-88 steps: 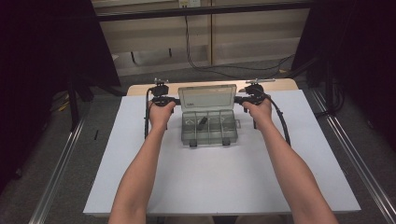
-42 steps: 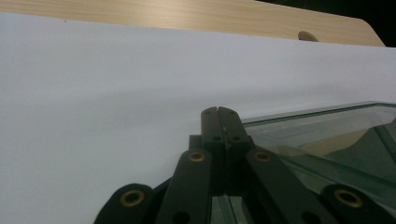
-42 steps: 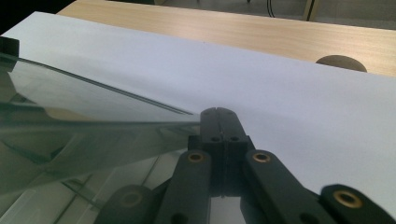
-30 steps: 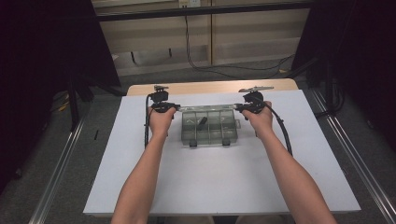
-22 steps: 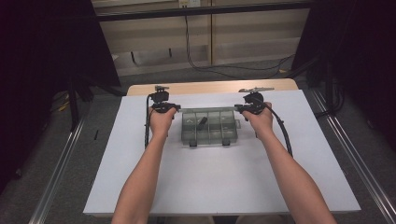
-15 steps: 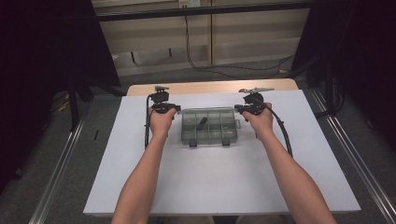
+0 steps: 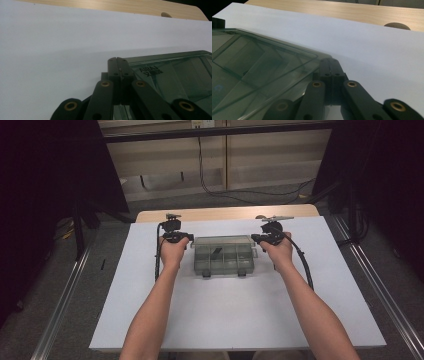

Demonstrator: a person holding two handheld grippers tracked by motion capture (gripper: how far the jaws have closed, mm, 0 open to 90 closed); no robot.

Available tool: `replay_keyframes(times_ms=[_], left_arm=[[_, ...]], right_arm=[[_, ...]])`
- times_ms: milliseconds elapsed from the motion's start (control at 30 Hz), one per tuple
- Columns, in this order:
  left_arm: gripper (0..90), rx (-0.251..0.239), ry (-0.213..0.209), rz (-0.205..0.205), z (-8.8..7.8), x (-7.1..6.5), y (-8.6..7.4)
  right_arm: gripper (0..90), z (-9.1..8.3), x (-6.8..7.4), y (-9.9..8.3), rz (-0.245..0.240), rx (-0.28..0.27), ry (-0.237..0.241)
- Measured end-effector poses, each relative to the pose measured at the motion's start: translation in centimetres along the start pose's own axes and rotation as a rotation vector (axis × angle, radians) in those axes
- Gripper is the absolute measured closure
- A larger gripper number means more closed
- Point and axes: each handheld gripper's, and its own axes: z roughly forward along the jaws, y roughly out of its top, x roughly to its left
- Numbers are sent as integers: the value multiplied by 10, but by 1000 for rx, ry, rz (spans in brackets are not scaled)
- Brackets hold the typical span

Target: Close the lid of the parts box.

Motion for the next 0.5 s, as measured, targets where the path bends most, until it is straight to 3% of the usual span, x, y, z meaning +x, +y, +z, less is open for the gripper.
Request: replay_keyframes(times_ms=[500], left_arm=[[900, 8, -1, 1, 0, 1, -4]], right_arm=[[900, -2, 2, -2, -1, 9, 3]])
